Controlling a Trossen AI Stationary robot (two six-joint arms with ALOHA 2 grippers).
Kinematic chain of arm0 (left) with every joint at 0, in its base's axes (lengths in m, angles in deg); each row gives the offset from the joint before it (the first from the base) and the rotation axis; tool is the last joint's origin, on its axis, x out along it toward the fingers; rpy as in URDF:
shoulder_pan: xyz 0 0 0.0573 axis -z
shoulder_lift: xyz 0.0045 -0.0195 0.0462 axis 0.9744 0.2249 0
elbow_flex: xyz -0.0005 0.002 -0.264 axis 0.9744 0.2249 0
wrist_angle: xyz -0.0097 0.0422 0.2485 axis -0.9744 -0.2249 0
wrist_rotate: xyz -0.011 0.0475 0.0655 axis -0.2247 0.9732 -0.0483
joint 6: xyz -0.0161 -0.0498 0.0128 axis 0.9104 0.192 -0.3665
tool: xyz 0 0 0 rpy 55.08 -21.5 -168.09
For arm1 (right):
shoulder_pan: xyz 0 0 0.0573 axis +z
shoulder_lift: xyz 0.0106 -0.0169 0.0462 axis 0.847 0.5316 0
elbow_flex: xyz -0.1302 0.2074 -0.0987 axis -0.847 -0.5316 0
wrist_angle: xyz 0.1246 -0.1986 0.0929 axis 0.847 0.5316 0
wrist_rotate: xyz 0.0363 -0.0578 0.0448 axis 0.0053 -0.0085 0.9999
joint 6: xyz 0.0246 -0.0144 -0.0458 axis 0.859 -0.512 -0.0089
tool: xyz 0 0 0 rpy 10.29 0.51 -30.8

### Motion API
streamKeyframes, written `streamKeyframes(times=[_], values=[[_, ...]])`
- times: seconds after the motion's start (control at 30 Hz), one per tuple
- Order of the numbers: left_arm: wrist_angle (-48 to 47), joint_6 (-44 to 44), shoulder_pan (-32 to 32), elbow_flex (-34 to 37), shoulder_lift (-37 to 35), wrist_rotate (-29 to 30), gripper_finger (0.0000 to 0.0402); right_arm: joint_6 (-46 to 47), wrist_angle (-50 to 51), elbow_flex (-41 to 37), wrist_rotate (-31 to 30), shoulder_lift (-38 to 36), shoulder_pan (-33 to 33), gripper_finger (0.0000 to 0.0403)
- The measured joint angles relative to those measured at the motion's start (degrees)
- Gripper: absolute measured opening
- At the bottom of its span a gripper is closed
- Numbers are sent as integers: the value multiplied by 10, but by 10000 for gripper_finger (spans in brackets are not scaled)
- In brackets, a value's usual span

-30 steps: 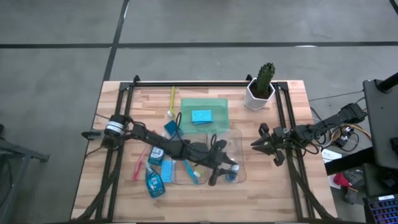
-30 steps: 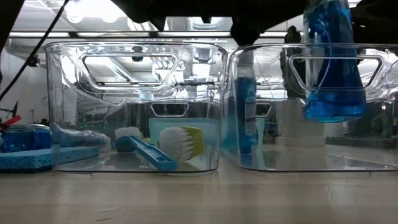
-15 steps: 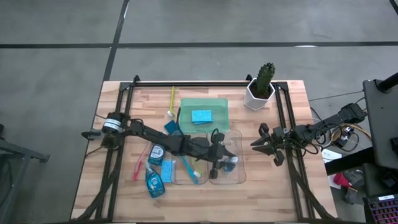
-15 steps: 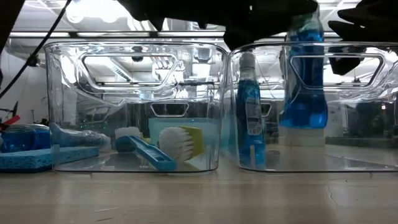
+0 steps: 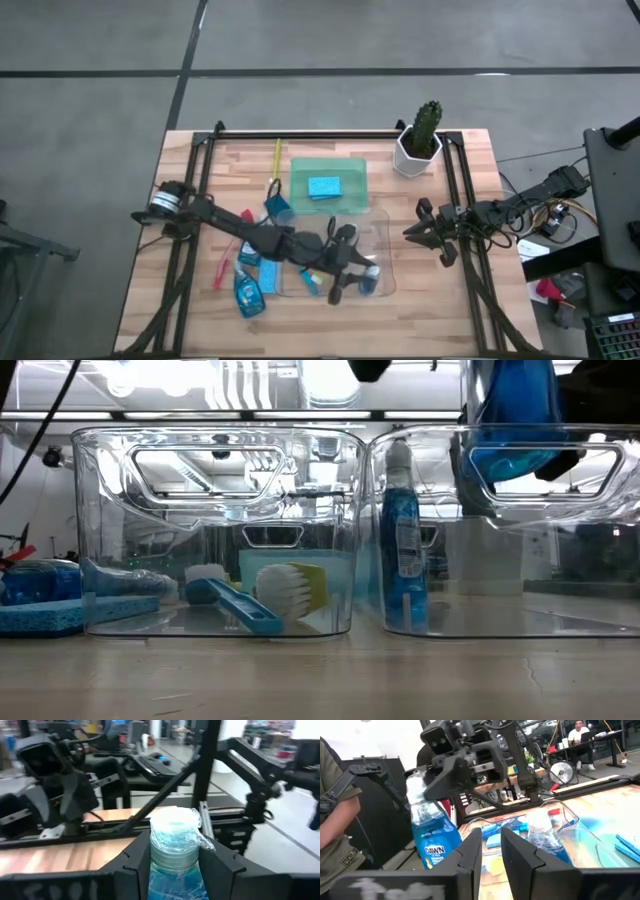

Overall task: Pick & Place Kitchen Sink Supplies
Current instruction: Put the blue dishwashing liquid bottle into the right transparent bin

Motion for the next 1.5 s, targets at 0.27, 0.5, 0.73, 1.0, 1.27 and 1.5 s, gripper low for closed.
streamKeyframes(times=[0.27, 0.5, 0.73, 1.0, 1.27, 1.5], values=[[17, -27, 4, 1, 27, 80, 134, 0, 0, 0, 0, 0, 0, 84], [39, -39, 4, 1, 63, 73, 135, 1, 0, 0, 0, -1, 0, 89], [55, -28, 1, -7, 84, 76, 135, 0, 0, 0, 0, -1, 0, 77], [80, -15, 0, -6, 118, 72, 135, 0, 0, 0, 0, -1, 0, 65], [127, -10, 0, -7, 126, 72, 136, 0, 0, 0, 0, 0, 0, 68], [125, -6, 0, -7, 142, 72, 136, 0, 0, 0, 0, 0, 0, 80]])
